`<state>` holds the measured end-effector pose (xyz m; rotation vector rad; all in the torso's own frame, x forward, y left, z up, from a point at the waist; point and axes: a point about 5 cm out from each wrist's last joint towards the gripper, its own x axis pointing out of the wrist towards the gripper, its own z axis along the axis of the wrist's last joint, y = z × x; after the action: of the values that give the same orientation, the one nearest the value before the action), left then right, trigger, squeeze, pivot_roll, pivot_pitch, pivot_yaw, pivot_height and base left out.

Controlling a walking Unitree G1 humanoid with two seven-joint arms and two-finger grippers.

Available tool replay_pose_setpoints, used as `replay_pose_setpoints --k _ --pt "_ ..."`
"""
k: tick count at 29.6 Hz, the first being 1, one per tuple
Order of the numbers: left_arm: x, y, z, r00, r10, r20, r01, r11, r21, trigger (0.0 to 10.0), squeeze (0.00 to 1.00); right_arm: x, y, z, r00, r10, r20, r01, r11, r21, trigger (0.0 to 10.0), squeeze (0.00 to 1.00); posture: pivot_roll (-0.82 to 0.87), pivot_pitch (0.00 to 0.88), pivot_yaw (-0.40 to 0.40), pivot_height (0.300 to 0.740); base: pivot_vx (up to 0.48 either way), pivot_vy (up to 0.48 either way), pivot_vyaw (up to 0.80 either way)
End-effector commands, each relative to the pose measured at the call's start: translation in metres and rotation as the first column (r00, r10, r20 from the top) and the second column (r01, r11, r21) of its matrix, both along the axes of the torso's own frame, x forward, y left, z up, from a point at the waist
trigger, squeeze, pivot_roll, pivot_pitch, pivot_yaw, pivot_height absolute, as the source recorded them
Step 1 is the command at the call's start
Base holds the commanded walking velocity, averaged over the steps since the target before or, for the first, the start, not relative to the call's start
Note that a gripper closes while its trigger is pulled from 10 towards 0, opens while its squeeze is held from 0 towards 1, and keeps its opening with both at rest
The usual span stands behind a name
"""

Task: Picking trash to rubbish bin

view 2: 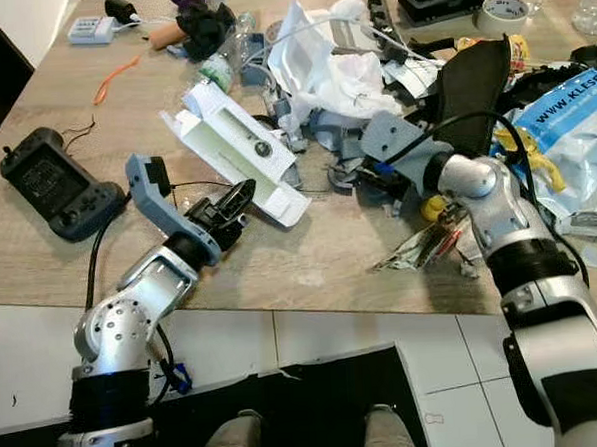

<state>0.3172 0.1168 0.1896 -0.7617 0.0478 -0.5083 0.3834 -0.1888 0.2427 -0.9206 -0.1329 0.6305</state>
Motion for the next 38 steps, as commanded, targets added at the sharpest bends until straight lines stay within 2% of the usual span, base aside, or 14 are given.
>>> replay_pose_setpoints --k 1,6,11,12,14,15,24,29,36,37,38 --pt "-0.003 0.005 -0.003 1.0 0.021 -0.009 -0.022 1.0 -0.003 10.0 0.0 0.0 -0.002 -0.005 1.0 0.009 -0.021 -0.01 0.999 -0.043 10.0 0.0 0.0 0.28 0.06 0.74 0.0 0.0 0.0" --pt "-0.004 0.004 -0.004 1.0 0.022 -0.018 -0.022 1.0 -0.005 10.0 0.0 0.004 -0.003 -0.007 1.0 -0.001 -0.022 -0.001 0.996 -0.091 10.0 0.0 0.0 0.292 0.064 0.74 0.0 0.0 0.0" --pt "-0.005 0.005 -0.003 1.0 0.021 -0.018 -0.021 1.0 -0.005 10.0 0.0 0.005 -0.002 -0.009 1.0 -0.005 -0.024 0.002 0.995 -0.096 10.0 0.0 0.0 0.296 0.067 0.74 0.0 0.0 0.0" --pt "-0.006 0.005 -0.004 1.0 0.021 -0.023 -0.021 1.0 -0.001 10.0 0.0 0.006 0.0 -0.01 1.0 -0.005 -0.025 0.003 0.997 -0.082 2.8 0.0 0.01 0.3 0.072 0.74 0.0 0.0 0.0" --pt "-0.007 0.006 -0.005 0.999 0.021 -0.026 -0.021 1.0 0.001 10.0 0.0 0.007 0.0 -0.01 1.0 -0.004 -0.024 0.003 0.997 -0.078 2.8 0.0 0.01 0.303 0.077 0.74 0.0 0.0 0.0" --pt "-0.007 0.006 -0.005 0.999 0.022 -0.028 -0.022 1.0 0.004 10.0 0.0 0.007 0.001 -0.011 1.0 -0.005 -0.023 0.004 0.997 -0.077 0.0 0.0 0.01 0.303 0.077 0.74 0.0 0.0 0.0" --pt "-0.008 0.01 -0.003 0.999 0.026 -0.026 -0.026 1.0 -0.001 10.0 0.0 0.01 0.005 -0.008 1.0 0.0 -0.007 -0.001 0.996 -0.09 0.0 0.0 0.02 0.31 0.081 0.74 0.0 0.0 0.0" --pt "-0.009 0.008 -0.004 0.999 0.022 -0.027 -0.022 1.0 -0.002 10.0 0.0 0.011 0.006 -0.004 1.0 0.0 0.011 0.0 0.998 -0.067 0.0 0.0 0.02 0.304 0.08 0.74 0.0 0.0 0.0" --pt "-0.003 0.007 0.001 1.0 0.017 -0.002 -0.017 1.0 -0.022 10.0 0.0 0.01 0.014 0.012 0.998 0.04 0.056 -0.046 0.992 0.115 0.0 0.0 0.02 0.274 0.076 0.74 0.0 0.0 0.0" --pt "0.0 0.007 0.004 1.0 0.014 0.012 -0.014 0.999 -0.029 10.0 0.0 0.009 0.019 0.019 0.995 0.063 0.075 -0.076 0.98 0.183 0.0 0.0 0.01 0.258 0.075 0.74 0.0 0.0 0.0" --pt "0.0 0.007 0.004 1.0 0.014 0.012 -0.014 0.999 -0.029 10.0 0.0 0.009 0.019 0.019 0.995 0.063 0.075 -0.076 0.98 0.183 0.0 0.0 0.01 0.258 0.075 0.74 0.0 0.0 0.0"
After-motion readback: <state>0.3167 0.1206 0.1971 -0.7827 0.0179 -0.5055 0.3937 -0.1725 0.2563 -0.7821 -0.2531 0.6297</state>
